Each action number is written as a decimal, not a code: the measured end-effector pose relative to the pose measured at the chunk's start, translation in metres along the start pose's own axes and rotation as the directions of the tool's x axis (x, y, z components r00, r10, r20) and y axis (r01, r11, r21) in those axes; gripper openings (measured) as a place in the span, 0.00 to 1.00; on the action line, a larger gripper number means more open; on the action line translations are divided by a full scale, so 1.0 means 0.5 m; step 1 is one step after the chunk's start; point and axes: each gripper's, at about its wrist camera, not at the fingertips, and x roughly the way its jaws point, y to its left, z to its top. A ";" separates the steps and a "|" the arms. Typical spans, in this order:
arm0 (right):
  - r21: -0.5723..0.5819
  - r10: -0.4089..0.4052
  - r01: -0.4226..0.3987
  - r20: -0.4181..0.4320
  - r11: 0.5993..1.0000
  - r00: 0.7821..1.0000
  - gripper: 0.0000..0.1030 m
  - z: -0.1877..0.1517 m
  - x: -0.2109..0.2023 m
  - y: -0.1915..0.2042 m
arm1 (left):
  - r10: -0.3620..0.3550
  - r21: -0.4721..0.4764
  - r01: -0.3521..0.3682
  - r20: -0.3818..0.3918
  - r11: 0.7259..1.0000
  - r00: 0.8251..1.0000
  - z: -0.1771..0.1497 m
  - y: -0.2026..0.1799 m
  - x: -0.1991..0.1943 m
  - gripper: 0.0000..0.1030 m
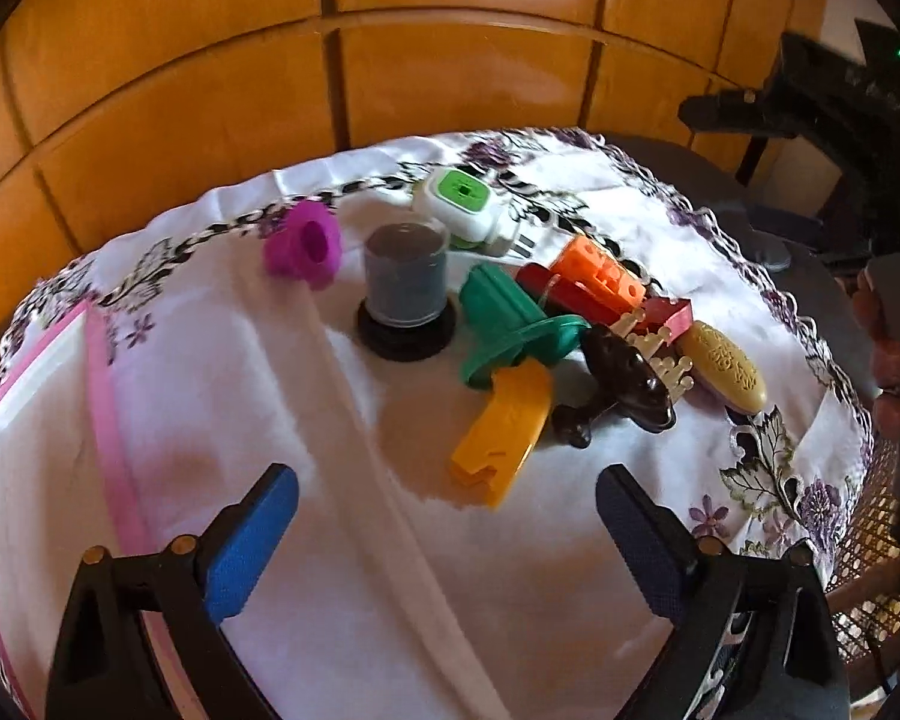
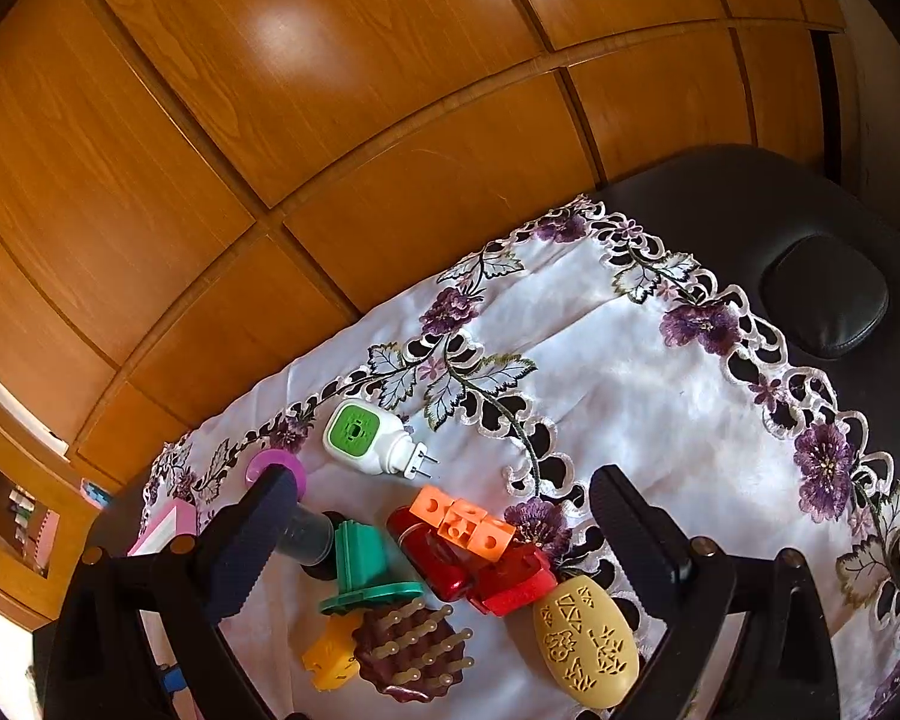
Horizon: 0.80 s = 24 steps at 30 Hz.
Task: Organize rigid objects
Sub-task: 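Move the left tool to the yellow-orange block and open around it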
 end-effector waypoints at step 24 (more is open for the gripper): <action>-0.041 -0.042 0.040 -0.041 0.998 0.998 0.92 -0.006 0.020 0.007 | -0.135 0.056 0.138 -0.060 0.989 0.989 -0.022 -0.019 0.055 0.30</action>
